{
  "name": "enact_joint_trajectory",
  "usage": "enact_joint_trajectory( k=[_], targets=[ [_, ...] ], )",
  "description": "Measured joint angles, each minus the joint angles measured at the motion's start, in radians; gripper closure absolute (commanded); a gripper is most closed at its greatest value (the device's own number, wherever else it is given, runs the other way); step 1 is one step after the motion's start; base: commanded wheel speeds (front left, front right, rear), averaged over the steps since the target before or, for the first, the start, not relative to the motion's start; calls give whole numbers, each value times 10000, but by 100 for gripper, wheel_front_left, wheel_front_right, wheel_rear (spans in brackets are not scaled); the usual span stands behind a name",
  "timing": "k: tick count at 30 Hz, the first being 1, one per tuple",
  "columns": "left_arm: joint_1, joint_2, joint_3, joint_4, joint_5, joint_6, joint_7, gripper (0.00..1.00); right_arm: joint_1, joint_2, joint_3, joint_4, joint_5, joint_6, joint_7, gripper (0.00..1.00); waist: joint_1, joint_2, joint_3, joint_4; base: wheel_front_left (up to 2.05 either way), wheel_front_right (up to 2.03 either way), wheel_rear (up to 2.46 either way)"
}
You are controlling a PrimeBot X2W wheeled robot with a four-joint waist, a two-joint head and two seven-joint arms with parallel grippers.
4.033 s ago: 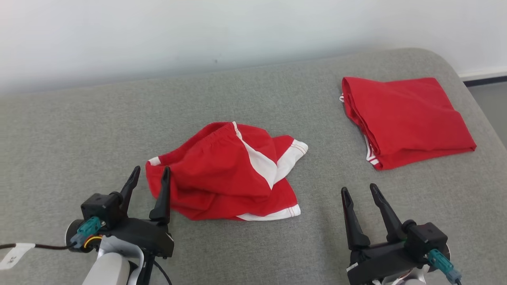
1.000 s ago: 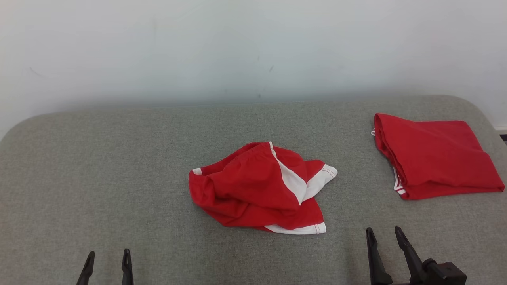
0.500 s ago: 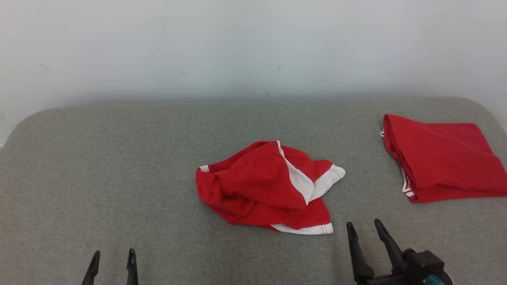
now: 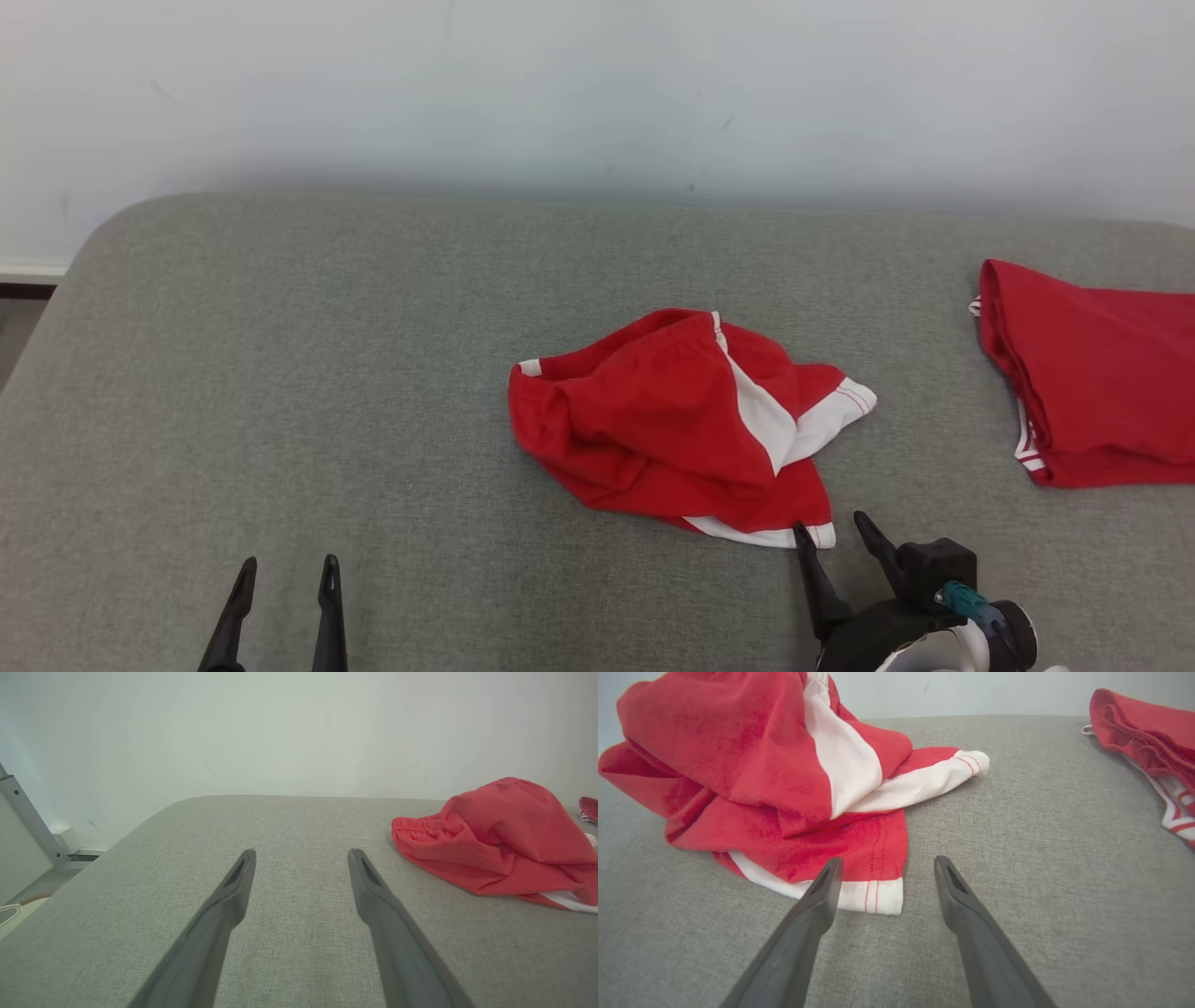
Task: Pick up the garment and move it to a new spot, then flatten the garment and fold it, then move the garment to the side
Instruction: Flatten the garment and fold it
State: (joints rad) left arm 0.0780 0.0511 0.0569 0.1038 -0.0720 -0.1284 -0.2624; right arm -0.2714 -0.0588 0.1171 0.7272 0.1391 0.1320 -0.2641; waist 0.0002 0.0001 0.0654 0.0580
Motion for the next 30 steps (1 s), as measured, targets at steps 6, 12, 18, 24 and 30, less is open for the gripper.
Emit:
enact_joint_trajectory(
  k=[6,12,18,24,30],
  targets=[
    [-27,-4,-67,109,-107,-8,0,0,-387,13,291,1055,102,-2,-2,45,0,0,116,275,0,0,0],
    [-25,-6,10,155,-176,-10,0,0,-473,13,426,924,272,-2,0,100,-1,0,33,279,0,0,0],
    [0,-4,-4,201,-217,-10,0,0,322,-138,566,-255,545,-2,0,100,-3,0,-187,85,0,0,0],
    [4,-6,-117,215,-282,-12,0,0,1582,-623,1039,-1971,796,0,-2,100,-3,0,-416,-248,0,0,0],
    [16,-6,-155,190,-311,-25,0,0,2980,-1317,1108,-3461,909,0,0,100,-3,0,-518,-663,0,0,0]
  ],
)
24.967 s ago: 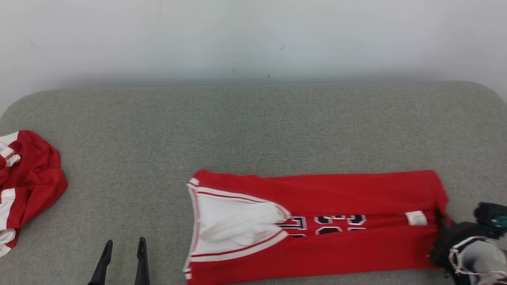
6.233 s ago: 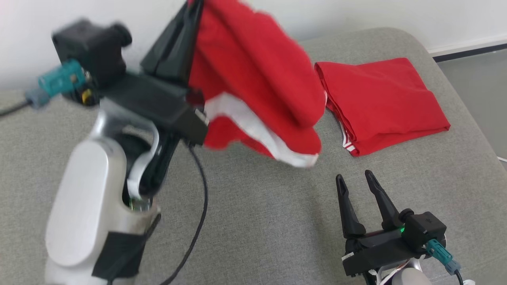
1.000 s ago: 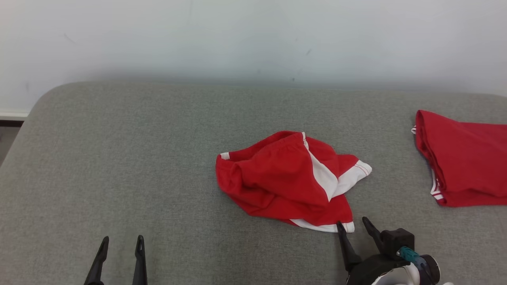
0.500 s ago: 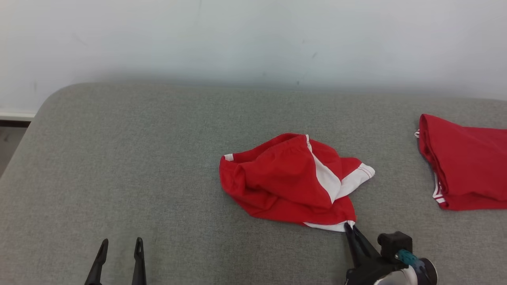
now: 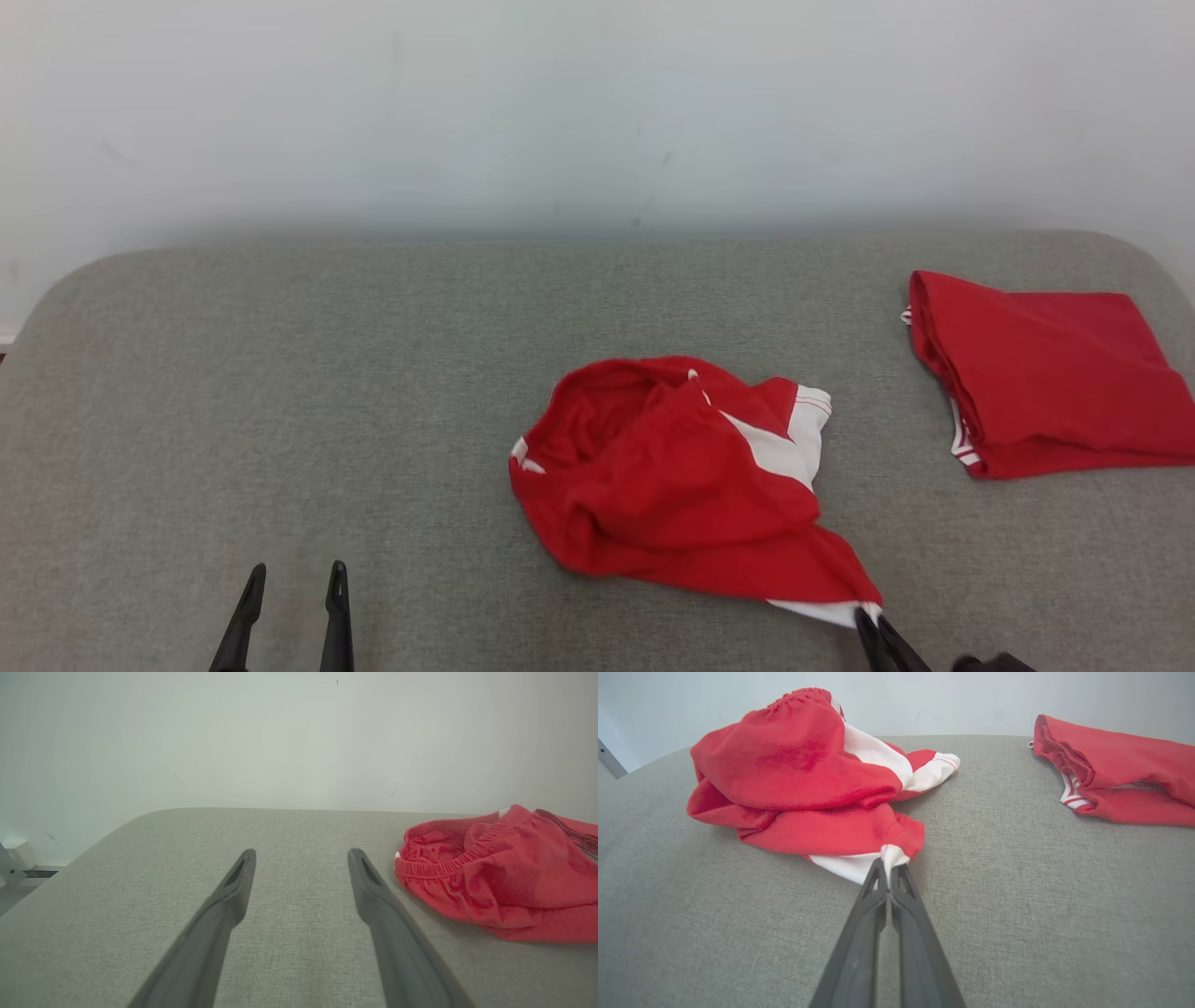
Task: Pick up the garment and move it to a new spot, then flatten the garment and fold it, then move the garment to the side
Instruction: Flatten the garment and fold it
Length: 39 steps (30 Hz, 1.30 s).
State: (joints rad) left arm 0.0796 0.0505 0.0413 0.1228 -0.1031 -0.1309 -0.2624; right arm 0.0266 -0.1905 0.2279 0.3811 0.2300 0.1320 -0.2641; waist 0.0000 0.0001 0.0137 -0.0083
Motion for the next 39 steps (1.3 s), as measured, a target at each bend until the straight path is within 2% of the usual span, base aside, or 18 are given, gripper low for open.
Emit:
enact_joint_trajectory(
  k=[4,8,9,10,11,20,26,35,39],
  targets=[
    [5,0,-8,-27,-42,0,0,0,737,-405,-224,-472,40,-2,0,100,0,0,12,-218,0,0,0],
    [5,0,-44,-13,-58,0,0,0,963,-508,-251,-403,81,0,0,100,0,0,80,-355,0,0,0],
    [3,-2,-63,-8,-58,0,0,0,946,-497,-251,-380,79,0,0,67,0,0,92,-375,0,0,0],
    [3,-2,-63,-8,-58,0,0,0,946,-497,-251,-380,79,0,0,5,0,0,92,-375,0,0,0],
    [3,0,-73,2,-58,0,0,0,903,-453,-288,-382,79,0,0,0,0,0,103,-385,0,0,0],
    [-6,40,-153,10,-130,0,0,0,532,113,-817,-1095,-313,-2,-2,0,0,0,62,-275,0,0,0],
    [-255,123,-727,13,-148,0,0,0,509,813,-1120,-1987,-629,-2,-2,0,0,0,108,-345,0,0,0],
    [-1609,913,-3603,926,-573,-2,0,0,321,1195,-759,-1973,-713,0,0,0,0,0,367,-648,0,0,0],
    [-2611,1315,-4527,1486,-825,-4,2,0,-68,1216,-688,-1942,-700,-2,0,0,1,0,541,-953,0,0,0]
  ],
)
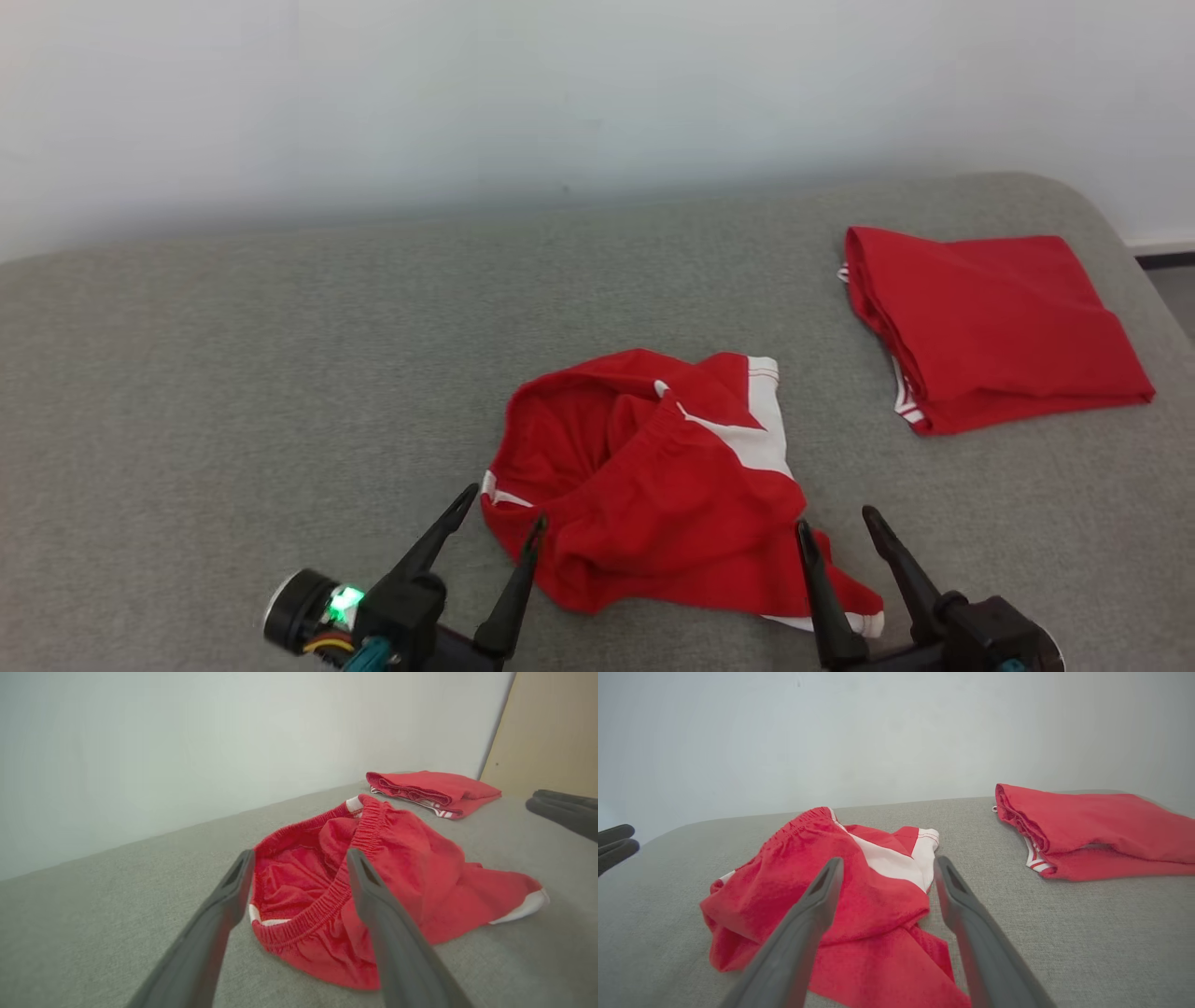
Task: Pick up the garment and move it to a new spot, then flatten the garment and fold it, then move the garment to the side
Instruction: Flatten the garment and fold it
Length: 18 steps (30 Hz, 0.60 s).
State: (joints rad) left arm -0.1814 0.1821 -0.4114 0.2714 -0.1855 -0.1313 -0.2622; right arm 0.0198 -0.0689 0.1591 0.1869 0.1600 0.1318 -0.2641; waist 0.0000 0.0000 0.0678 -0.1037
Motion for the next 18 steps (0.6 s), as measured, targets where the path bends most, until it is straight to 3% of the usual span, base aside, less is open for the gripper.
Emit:
enact_joint_trajectory(
  k=[13,18],
  targets=[
    [-2397,1060,-2951,3041,-1638,-2,-2,0,-448,105,42,173,157,0,0,0,1,0,784,-1172,0,0,0],
    [-3317,1195,-4219,4199,-2395,-4,25,0,-599,144,63,224,198,0,0,0,1,1,977,-1465,0,0,0]
  ],
)
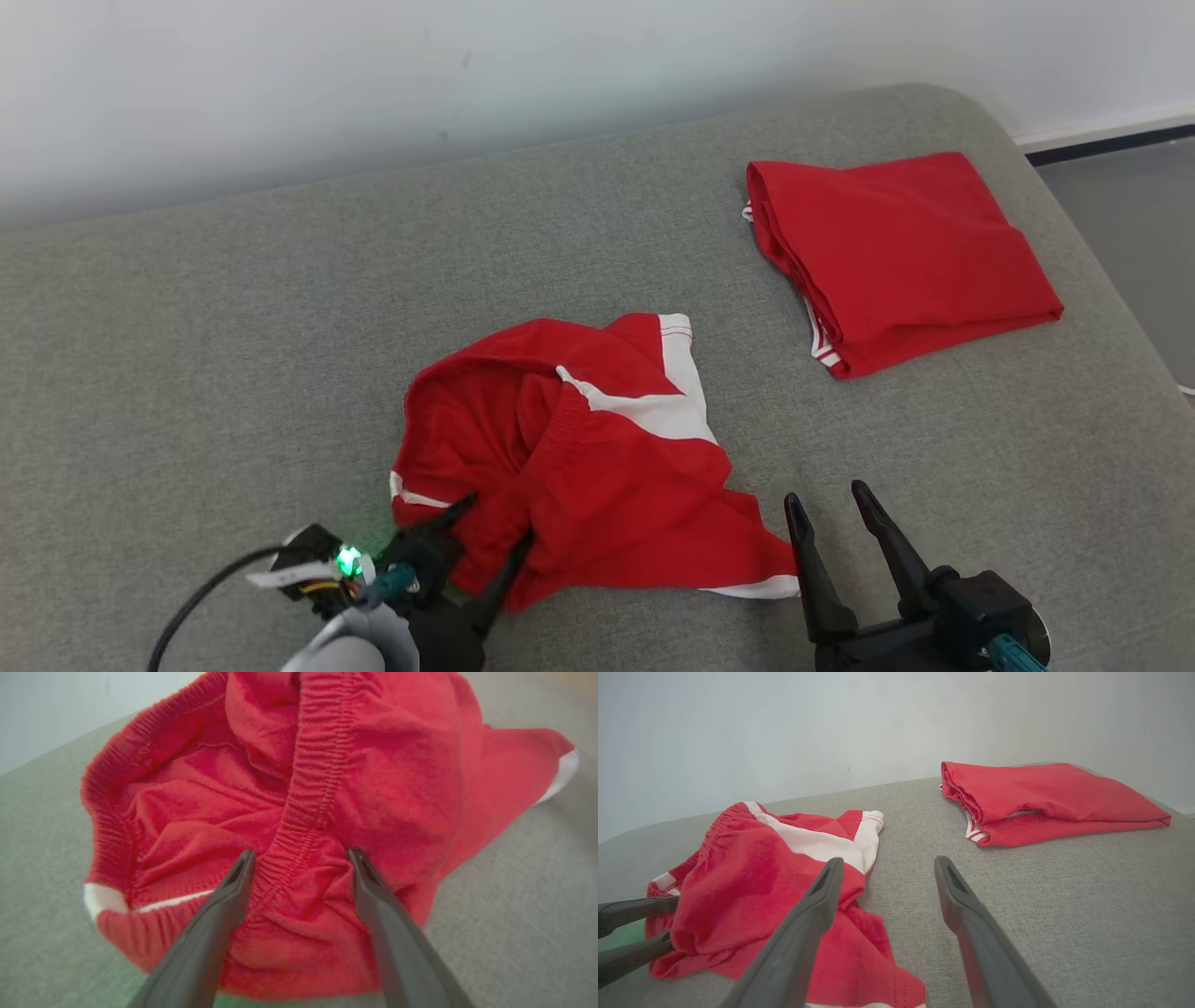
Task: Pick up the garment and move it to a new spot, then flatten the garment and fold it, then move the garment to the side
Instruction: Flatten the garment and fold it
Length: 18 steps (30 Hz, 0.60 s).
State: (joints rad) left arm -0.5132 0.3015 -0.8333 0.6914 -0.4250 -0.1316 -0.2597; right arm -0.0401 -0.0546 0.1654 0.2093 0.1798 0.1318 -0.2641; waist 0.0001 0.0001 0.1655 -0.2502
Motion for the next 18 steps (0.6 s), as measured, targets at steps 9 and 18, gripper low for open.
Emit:
enact_joint_trajectory(
  k=[9,18],
  targets=[
    [-1029,-244,-995,1400,-849,0,33,0,-16,19,48,127,8,0,-2,0,0,0,33,-19,0,0,0],
    [-1249,-385,-1657,1592,-1898,-2,42,100,100,27,-77,119,-40,0,0,0,0,0,-293,193,0,0,0]
  ],
)
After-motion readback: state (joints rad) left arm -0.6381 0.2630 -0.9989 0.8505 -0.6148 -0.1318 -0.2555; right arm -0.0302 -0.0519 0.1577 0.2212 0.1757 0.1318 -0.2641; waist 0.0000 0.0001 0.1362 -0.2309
